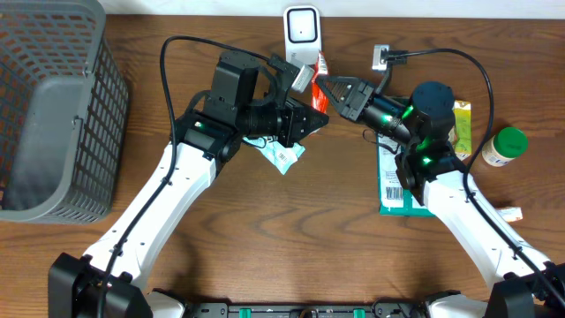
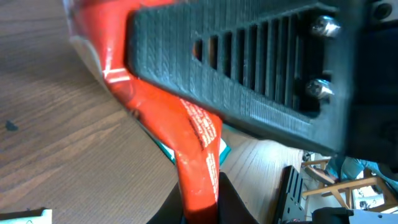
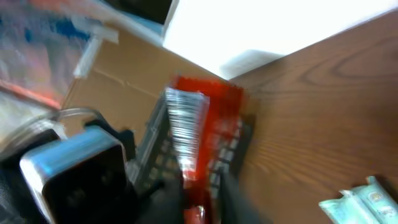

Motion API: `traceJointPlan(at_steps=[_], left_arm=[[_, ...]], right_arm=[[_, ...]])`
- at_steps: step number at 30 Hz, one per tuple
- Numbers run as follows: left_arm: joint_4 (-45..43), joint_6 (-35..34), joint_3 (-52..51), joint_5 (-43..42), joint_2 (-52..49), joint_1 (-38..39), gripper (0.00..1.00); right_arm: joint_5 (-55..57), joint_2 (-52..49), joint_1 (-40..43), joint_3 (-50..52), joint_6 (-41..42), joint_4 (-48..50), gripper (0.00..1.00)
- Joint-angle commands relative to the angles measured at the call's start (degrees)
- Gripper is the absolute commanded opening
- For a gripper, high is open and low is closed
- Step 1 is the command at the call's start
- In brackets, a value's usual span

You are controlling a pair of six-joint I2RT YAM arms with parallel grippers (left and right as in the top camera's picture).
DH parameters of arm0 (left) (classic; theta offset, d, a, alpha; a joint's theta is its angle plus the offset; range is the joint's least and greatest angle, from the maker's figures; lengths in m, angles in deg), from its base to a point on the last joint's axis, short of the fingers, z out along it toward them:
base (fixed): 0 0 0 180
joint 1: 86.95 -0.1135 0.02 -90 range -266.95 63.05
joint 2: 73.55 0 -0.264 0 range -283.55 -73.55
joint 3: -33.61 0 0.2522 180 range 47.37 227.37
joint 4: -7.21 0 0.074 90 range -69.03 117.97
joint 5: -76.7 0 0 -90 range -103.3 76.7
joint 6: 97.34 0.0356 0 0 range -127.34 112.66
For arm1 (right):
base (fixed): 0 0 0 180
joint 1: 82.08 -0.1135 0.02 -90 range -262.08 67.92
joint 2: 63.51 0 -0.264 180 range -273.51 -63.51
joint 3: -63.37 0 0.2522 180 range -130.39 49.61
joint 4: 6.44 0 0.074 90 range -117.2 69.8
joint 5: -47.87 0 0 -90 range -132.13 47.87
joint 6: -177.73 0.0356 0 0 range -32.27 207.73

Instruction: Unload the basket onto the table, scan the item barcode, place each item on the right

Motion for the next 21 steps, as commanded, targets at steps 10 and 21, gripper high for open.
traceJointPlan(at_steps=[10,21], left_arm=[[3.52,-1.16,0.07,2.38,0.22,-0.07,0.07],[39.58,8.5,26.25,28.83,-2.32,-0.26,0.07]], right_arm=[[-3.87,0.22,3.28,-0.31,-4.37,-0.07,0.46],[-6.78,0.22,9.64,-2.47,-16.92,-23.63,0.41]])
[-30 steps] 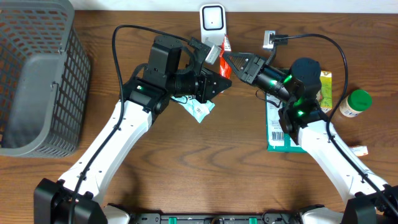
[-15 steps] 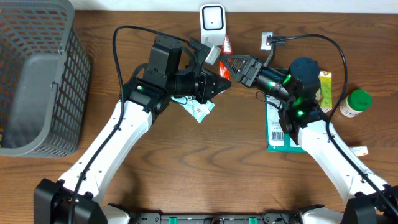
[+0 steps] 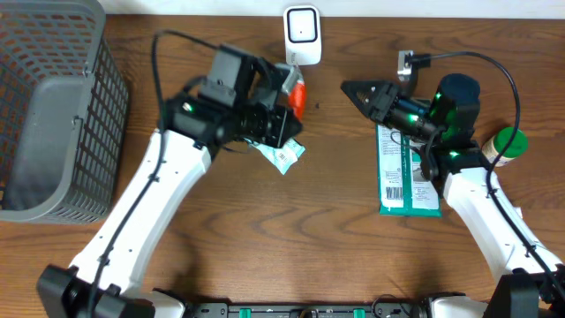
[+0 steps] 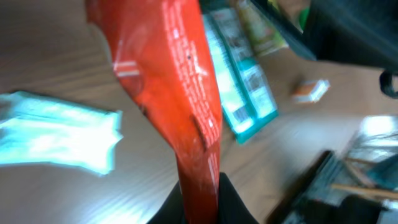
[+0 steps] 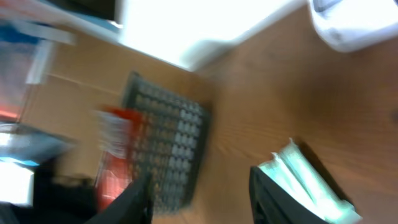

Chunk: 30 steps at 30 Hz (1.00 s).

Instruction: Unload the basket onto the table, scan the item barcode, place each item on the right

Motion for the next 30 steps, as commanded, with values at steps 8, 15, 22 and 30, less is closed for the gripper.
traceJointPlan(at_steps=[8,15,22,30], left_arm=[[31.52,11.74,48.24,26.64,-19.96,-0.24,0.07],[34.01,21.64,60.28,35.28,-31.34,0.61,0.07],[23.1,29.57,60.28,44.35,-39.39,1.05,0.07],[7.04,41.77,60.28,44.54,-48.61,0.17,0.07]], right_arm=[[23.56,0.2,-8.83,-1.77,-20.68,-32.06,0.39],[38.77,0.2,-17.9,-1.73,-21.33,-41.31,0.44],[41.92,0.15,-24.04,-1.64,-21.31,-44.61,0.98],[40.79,0.13,-25.11,-1.64,-21.03,-47.69,0.99]])
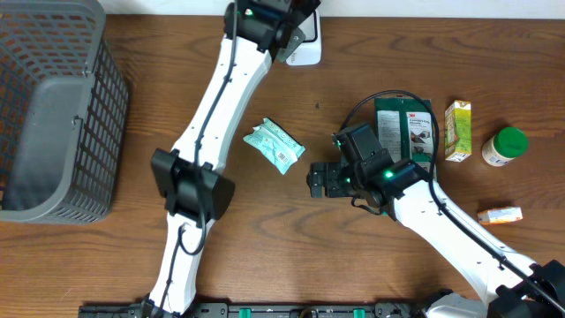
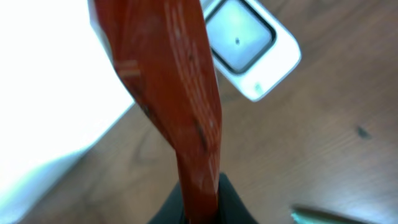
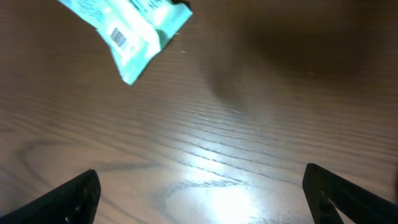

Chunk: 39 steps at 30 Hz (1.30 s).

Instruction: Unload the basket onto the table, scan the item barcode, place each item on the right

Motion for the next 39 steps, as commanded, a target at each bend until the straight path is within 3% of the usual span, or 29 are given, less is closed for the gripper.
traceJointPlan(at_steps=[1,6,16,24,39], left_arm=[[-5.29,9.88,1.27,1.73,-4.22,-0.83,0.07],[-12.94,16.39,1.25,1.73,-9.57,-0.94,0.07],[-18.86,23.54,1.14,1.75,-14.91,-1.42,0.07],[-22.67,28.37,0.76,1.73,-16.92,-3.1,0.07],[-23.1,31.39,0.63,1.73,-20.74,-3.82,0.07]], right_arm=[[-0.17,0.13,-0.2,-0.52,-0.13,-3.04,0.99],[1.75,0.13,-0.2,-0.5,-0.17,-10.8,0.99],[2.91,0.13,-0.2,-0.5,-0.15,-21.16,0.99],[2.93,0.13,-0.2,-0.5,-0.17,-19.67,0.99],[2.93,0.13,-0.13,-0.5,-0.17,-19.04,0.99]])
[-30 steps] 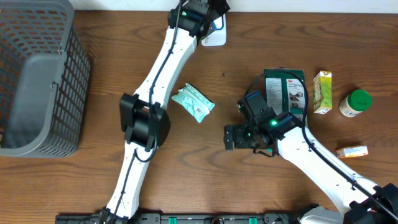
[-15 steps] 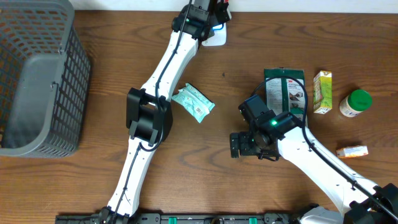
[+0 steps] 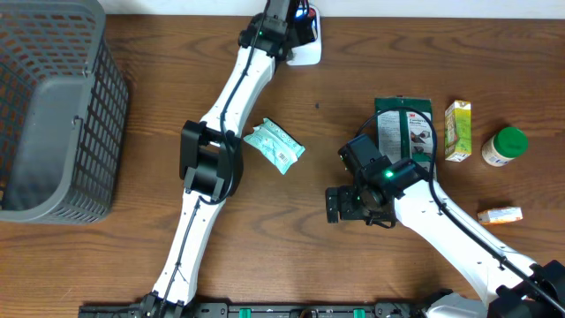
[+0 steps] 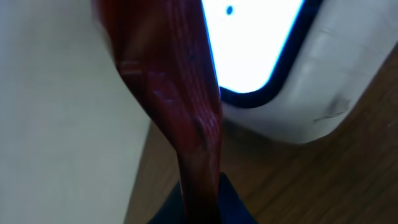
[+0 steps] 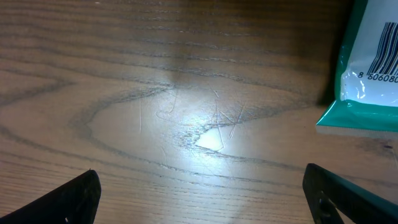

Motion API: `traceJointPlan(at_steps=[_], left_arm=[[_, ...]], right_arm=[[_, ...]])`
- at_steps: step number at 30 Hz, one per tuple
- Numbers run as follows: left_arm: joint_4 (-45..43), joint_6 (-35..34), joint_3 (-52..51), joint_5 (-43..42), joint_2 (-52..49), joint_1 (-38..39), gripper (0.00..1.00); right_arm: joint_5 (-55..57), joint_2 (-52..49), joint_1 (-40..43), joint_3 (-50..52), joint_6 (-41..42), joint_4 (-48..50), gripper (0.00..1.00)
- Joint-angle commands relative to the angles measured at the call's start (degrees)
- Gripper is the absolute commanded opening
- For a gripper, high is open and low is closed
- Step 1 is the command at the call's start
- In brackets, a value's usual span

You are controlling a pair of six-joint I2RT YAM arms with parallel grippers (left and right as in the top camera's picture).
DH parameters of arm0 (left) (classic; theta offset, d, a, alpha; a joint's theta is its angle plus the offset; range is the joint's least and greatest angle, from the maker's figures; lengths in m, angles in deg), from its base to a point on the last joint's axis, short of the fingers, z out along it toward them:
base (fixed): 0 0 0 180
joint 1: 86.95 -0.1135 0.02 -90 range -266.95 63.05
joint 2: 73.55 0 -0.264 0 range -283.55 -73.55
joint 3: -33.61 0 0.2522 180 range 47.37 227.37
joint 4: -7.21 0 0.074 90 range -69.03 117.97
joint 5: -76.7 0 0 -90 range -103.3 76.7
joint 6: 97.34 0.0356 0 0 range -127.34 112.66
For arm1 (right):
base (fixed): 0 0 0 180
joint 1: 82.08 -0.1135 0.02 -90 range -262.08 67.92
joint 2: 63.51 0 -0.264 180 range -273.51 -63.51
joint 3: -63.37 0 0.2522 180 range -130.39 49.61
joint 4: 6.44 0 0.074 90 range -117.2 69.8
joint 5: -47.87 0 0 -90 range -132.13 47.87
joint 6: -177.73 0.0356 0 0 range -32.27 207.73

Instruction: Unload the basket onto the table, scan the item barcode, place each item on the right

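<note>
A red packet [image 4: 180, 93] stands on edge between the jaws of my left gripper [image 4: 200, 199], which is shut on it. Right behind the packet is the white scanner [image 4: 280, 81], its window glowing bright. In the overhead view the left arm reaches to the scanner [image 3: 306, 51] at the table's far edge, and my left gripper [image 3: 296, 19] hides the packet there. My right gripper [image 3: 357, 205] hangs open low over bare wood, its fingers [image 5: 74, 199] wide apart with nothing between them.
A dark green packet [image 3: 404, 128] lies just behind the right gripper, its barcode corner [image 5: 367, 87] showing. A teal wipes packet [image 3: 275, 146] lies mid-table. A grey basket [image 3: 53, 106] fills the left. A yellow-green box [image 3: 457, 131], a green-lidded bottle [image 3: 503, 146] and a small orange box [image 3: 499, 215] sit right.
The left gripper has brought the red packet much closer to the scanner, whose window now glows bright. The right gripper has shifted toward the front edge, away from the teal packet, still open.
Both grippers were on the red packet in front of the scanner. Then the right one had let go and drawn back to the right while the left kept the packet. Later the left held it over the scanner, and now holds it close against the lit window.
</note>
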Motion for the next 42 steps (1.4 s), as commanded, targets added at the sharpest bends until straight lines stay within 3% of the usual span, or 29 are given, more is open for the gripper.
traceJointPlan(at_steps=[1,8,13,15,17,18,23,27,30,34,35,42], left_arm=[[-0.72,1.01,0.63,0.72,-0.9,-0.04,0.07],[-0.61,0.13,0.63,0.72,0.94,-0.04,0.07],[1.64,-8.24,0.66,-0.68,7.04,0.13,0.07],[7.02,-15.91,0.66,-6.1,11.45,0.13,0.07],[14.05,-25.9,0.66,-14.53,15.58,0.13,0.07],[17.27,-29.66,0.66,-18.84,17.09,0.13,0.08],[29.9,-46.07,0.66,-41.59,20.7,0.48,0.07],[33.83,-52.54,-1.11,-51.84,19.5,3.17,0.07],[32.96,-53.77,-4.57,-52.11,18.29,7.06,0.07],[28.0,-56.68,-9.09,-52.11,16.35,13.22,0.07],[23.65,-60.3,-11.19,-52.11,15.69,16.41,0.07],[4.85,-75.67,-14.71,-51.36,14.03,28.0,0.07]], right_arm=[[0.55,0.13,-0.13,-0.35,-0.17,0.13,0.99],[0.52,0.13,-0.13,-0.35,-0.17,0.11,0.99],[0.52,0.13,-0.13,-0.35,-0.17,2.58,0.99],[-0.61,0.2,-0.09,-0.55,-0.94,4.15,0.99],[-0.76,0.85,0.48,-2.38,-4.39,3.61,0.7],[-0.72,1.53,1.22,-3.87,-5.49,2.58,0.64],[4.11,8.68,9.64,-16.63,-6.8,-8.0,0.68],[3.8,14.27,21.81,-24.98,-6.84,-14.38,0.76],[3.58,17.73,30.47,-26.45,-6.88,-16.24,0.86],[-0.96,20.7,41.44,-26.43,-9.25,-19.02,0.87],[-4.2,20.9,44.81,-26.4,-10.38,-19.85,0.87],[-6.82,20.76,46.97,-26.36,-11.56,-19.85,0.86]])
